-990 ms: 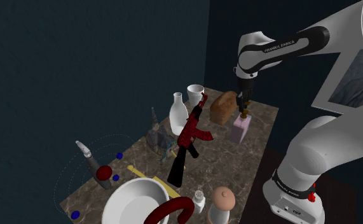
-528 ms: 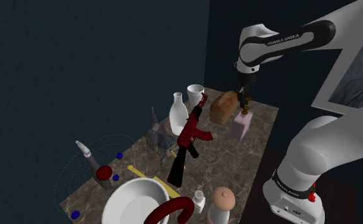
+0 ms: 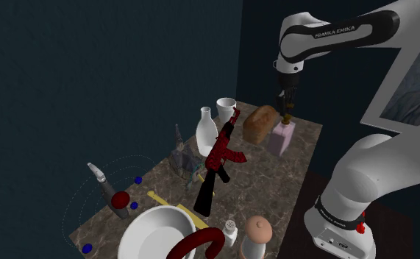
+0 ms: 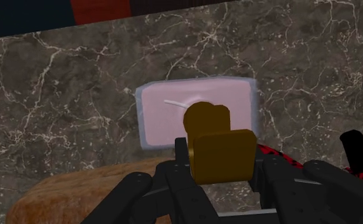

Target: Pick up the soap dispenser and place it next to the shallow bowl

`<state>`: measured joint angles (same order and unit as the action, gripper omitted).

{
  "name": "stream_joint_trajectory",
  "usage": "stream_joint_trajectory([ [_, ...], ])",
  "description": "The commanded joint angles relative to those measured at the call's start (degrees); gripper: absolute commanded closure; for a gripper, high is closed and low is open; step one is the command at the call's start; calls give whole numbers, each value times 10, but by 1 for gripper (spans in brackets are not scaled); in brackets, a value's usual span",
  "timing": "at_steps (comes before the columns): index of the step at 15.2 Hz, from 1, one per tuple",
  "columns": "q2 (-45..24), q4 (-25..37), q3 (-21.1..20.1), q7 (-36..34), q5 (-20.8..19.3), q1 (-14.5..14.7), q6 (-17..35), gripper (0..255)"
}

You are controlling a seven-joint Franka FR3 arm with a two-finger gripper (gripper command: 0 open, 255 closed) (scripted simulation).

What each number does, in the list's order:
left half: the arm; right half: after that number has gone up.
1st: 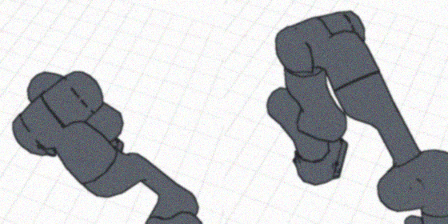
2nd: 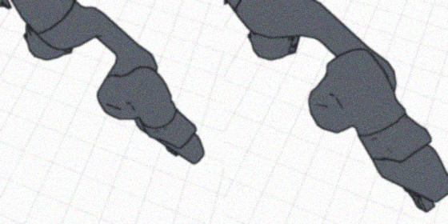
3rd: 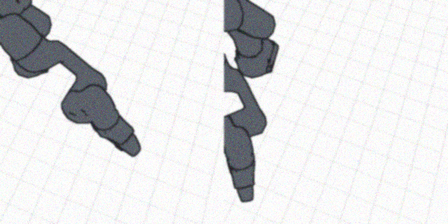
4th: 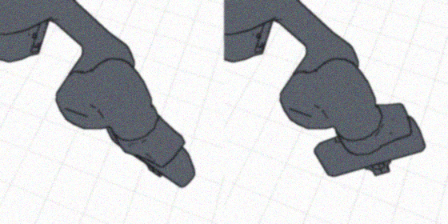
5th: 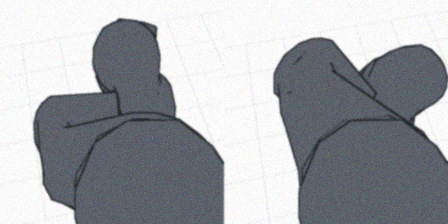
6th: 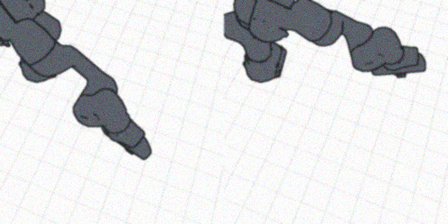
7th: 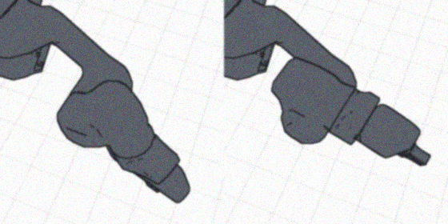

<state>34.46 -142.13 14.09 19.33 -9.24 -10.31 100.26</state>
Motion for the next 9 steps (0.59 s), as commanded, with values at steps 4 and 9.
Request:
stream_joint_trajectory([
  [4, 4, 36, -5, 1, 4, 1, -40, 255],
  [9, 5, 74, -9, 2, 7, 3, -79, 255],
])
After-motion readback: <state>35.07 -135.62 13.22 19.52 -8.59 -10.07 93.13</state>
